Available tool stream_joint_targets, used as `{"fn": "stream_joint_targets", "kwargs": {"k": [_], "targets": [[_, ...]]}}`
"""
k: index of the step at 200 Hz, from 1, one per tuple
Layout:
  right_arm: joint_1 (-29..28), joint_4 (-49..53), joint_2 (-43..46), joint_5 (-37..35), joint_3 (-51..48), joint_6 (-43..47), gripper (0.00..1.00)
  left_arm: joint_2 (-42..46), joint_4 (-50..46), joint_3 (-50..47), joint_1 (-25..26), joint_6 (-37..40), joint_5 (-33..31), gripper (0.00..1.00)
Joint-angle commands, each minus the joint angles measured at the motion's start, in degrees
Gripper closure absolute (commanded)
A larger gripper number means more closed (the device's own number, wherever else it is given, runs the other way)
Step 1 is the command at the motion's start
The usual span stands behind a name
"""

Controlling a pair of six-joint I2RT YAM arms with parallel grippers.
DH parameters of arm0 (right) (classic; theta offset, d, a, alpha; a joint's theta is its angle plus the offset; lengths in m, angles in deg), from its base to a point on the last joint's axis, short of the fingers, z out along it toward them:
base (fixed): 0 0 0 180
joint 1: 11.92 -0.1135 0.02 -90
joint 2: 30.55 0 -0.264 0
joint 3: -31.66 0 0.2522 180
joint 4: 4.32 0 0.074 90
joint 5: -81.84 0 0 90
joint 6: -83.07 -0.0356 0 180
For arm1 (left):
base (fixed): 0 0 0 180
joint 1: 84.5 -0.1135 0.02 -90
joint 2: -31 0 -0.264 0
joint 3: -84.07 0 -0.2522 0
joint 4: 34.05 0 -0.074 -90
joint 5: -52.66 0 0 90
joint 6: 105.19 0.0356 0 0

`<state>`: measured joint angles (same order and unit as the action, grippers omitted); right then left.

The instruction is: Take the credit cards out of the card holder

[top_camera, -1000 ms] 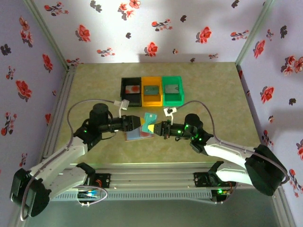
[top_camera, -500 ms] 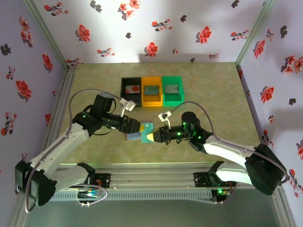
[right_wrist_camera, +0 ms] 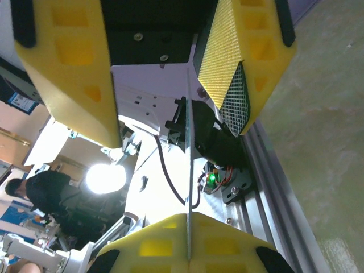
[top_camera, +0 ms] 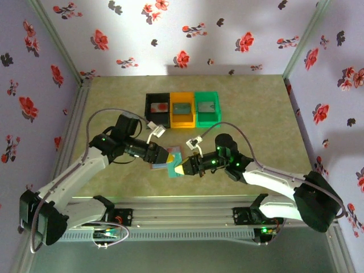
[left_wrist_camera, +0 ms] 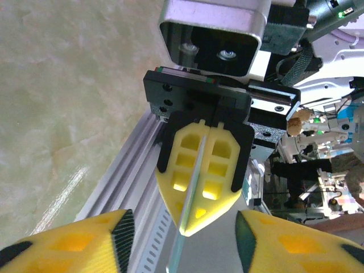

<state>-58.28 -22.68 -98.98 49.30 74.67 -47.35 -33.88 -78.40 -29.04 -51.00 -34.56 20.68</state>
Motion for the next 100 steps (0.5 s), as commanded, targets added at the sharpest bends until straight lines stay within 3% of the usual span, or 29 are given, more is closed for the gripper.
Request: {"fn": "stream_joint_targets", "kwargs": {"k": [1,63,100], "targets": [[-0.8,0.0,-1.0,2.4,2.0,1.6,1.00,-0.4,1.5,1.5,0.7,0.1,2.9,0.54],[-1.3,0.3,-0.8,3.1,2.2,1.9,1.00,-1.3,0.8,1.6,1.3,0.9,3.9,0.76],[-1.4,0.6,-0.5,3.5,2.1,2.1,1.00,-1.3,1.3,1.3,1.5,0.9,5.5,0.82]]}}
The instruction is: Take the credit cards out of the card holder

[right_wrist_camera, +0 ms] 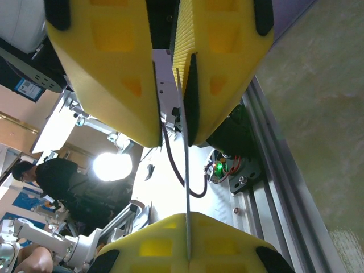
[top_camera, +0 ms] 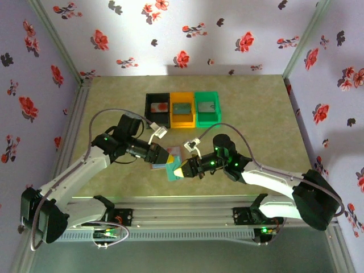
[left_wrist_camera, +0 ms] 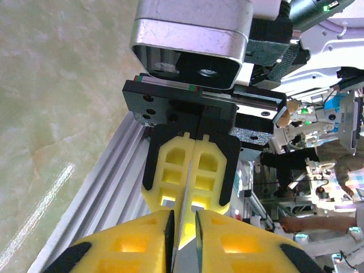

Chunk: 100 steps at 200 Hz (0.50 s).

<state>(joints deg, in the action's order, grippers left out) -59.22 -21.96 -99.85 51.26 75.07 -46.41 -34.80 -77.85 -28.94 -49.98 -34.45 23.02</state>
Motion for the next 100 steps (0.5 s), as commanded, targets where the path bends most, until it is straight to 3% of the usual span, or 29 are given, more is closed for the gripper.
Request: {"fn": "stream_joint_targets", "kwargs": {"k": [1,56,75,100], "targets": [[-0.4,-0.2,0.3,1.6,1.7,1.2,1.00,-0.4,0.8,1.1,0.5,0.8,3.2,0.82],[-0.5,0.1,0.9,1.0,1.6,1.6,1.00,0.1,2.1,0.3,0.7,0.3,5.0,1.00],[-0.4,3.4,2.2,-0.9,1.8,3.7,1.00,0.7,2.5,0.0,0.7,0.2,5.2,1.00],[-0.2,8.3,4.2,-3.8,2.1,6.7,0.75,1.7,3.0,-0.1,0.7,-0.2,4.1,1.00]]}}
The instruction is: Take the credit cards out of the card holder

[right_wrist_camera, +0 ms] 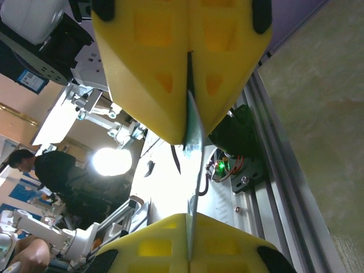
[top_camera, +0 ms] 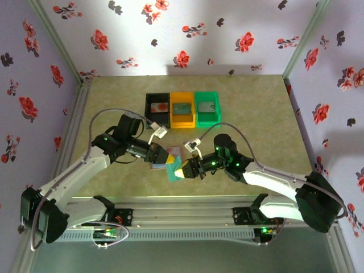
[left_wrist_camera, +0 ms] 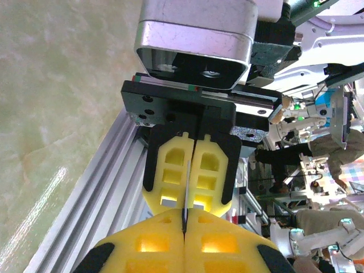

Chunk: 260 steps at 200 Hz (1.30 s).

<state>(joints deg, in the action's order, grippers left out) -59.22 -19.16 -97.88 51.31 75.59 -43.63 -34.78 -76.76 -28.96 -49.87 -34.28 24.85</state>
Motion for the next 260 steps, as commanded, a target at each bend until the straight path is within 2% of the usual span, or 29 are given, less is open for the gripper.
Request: {"fn": "stream_joint_targets", "kwargs": {"k": [1,16,29,58,92,123,158,209,260], "targets": [[-0.2,5.7,2.3,-4.0,1.6,4.1,0.74,1.7,1.9,-0.1,0.5,-0.4,2.1,1.00],[0.6,8.3,3.8,-6.6,1.5,5.4,0.59,2.2,2.2,-0.3,0.3,-0.9,0.4,1.00],[1.8,10.8,5.6,-10.0,1.4,6.4,0.52,2.4,3.6,-0.8,-0.1,-2.5,-1.7,1.00],[5.5,12.4,10.9,-17.9,-0.7,5.5,0.41,4.3,12.4,-3.9,-1.0,-10.6,-8.9,1.00],[7.2,9.0,16.8,-22.6,-4.2,3.3,0.34,7.7,25.6,-9.3,-2.1,-22.3,-19.0,1.00],[7.3,2.8,19.7,-26.4,-7.5,-0.2,0.30,9.8,42.1,-16.1,-2.4,-33.0,-27.7,1.00],[7.2,-6.3,18.9,-29.7,-10.6,-7.4,0.28,9.4,56.6,-21.7,-1.8,-39.7,-34.2,1.00],[7.3,-21.2,12.8,-32.4,-13.3,-16.6,0.29,9.4,63.8,-25.6,1.1,-41.7,-39.6,1.00],[7.1,-32.1,3.0,-30.8,-11.6,-22.4,0.37,8.8,70.0,-28.8,2.9,-43.6,-42.8,1.00]]}}
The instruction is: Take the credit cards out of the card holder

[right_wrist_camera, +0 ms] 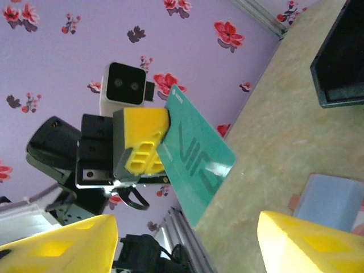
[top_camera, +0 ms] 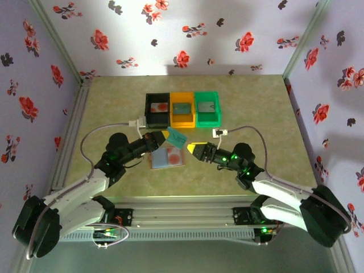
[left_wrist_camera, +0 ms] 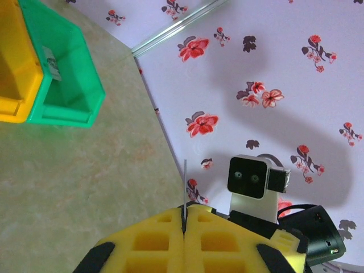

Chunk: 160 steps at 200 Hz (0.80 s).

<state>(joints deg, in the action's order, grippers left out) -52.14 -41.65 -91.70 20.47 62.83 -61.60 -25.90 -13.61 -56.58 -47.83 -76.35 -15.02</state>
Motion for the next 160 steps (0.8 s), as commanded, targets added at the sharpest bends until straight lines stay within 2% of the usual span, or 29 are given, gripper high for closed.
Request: {"fn": "stream_joint_targets", "kwargs": {"k": [1,74,160], "targets": [[0.0,-9.8,-3.4,0.1,1.3,-4.5,0.37,-0.1,6.9,-1.1,0.9,-1.6,-3.0,1.00],[-0.9,-17.6,-11.2,0.8,3.4,-6.8,0.50,-1.6,10.8,-2.7,2.0,-2.9,-3.9,1.00],[-1.8,-21.8,-15.9,2.0,5.6,-8.1,0.73,-3.1,14.3,-3.7,2.4,-4.0,-3.9,1.00]]}}
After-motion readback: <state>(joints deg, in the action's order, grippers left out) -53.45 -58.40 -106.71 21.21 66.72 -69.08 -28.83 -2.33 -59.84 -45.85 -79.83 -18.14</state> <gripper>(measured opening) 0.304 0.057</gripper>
